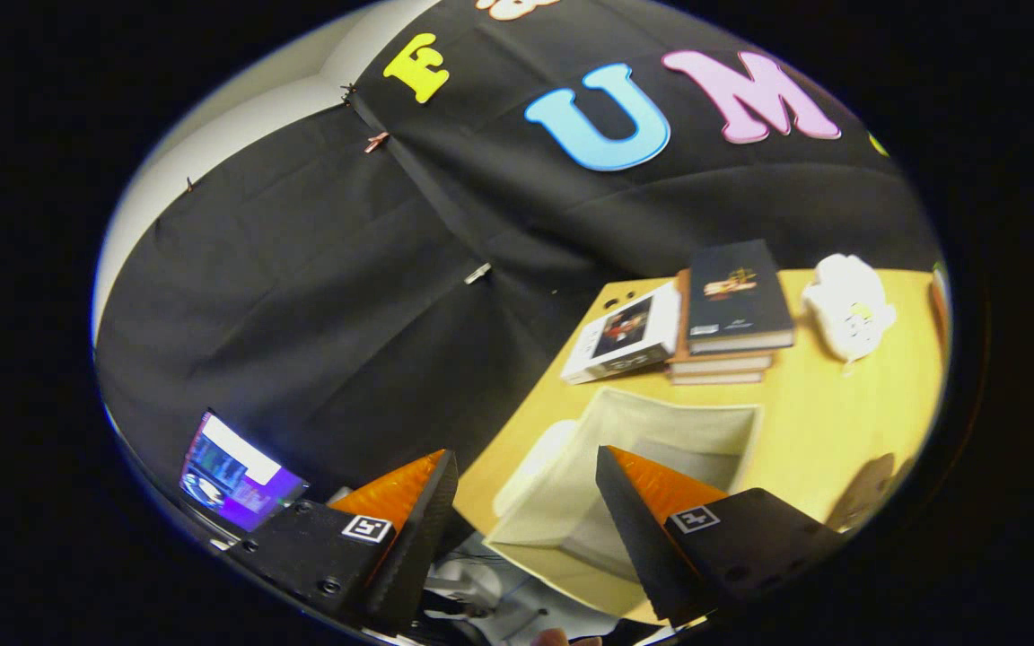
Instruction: Open the storage box then place both shoes into the box .Put the left shoe in first, then the right shoe, with the right side of both shoes facing outward in a uniform manner.
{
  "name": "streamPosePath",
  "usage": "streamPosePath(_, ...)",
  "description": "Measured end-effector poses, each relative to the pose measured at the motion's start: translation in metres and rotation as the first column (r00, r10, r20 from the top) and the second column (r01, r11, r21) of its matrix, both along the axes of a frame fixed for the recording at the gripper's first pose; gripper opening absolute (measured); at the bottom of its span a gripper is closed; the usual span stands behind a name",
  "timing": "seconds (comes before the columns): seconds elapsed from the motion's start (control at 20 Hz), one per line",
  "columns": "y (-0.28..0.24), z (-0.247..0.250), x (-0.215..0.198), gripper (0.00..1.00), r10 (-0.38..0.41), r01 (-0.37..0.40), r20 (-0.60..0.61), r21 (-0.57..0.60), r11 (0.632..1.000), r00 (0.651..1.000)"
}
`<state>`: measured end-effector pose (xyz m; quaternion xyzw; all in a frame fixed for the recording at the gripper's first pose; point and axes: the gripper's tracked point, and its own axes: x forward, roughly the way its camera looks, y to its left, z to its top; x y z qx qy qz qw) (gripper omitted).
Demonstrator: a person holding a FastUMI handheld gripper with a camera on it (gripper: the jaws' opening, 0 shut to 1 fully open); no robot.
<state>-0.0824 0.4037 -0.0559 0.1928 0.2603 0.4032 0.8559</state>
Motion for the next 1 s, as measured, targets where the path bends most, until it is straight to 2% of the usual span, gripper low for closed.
streamPosePath(0.2, -0.097, -0.024, 0.013, 0.96, -0.118, 0.127, 0.079, -0.114, 0.985, 0.990)
streamPosePath(0.35, -0.150, -0.038, 0.018, 0.96, -0.174, 0.190, 0.097, -0.195, 0.962, 0.980)
streamPosePath(0.6, -0.219, -0.095, 0.015, 0.96, -0.234, 0.239, 0.052, -0.296, 0.925, 0.971)
streamPosePath(0.8, -0.266, -0.194, 0.004, 0.95, -0.298, 0.234, -0.084, -0.437, 0.869, 0.951)
streamPosePath(0.95, -0.281, -0.257, -0.011, 0.73, -0.300, 0.182, -0.158, -0.510, 0.840, 0.941)
streamPosePath(1.0, -0.280, -0.271, -0.011, 0.71, -0.297, 0.169, -0.171, -0.522, 0.836, 0.939)
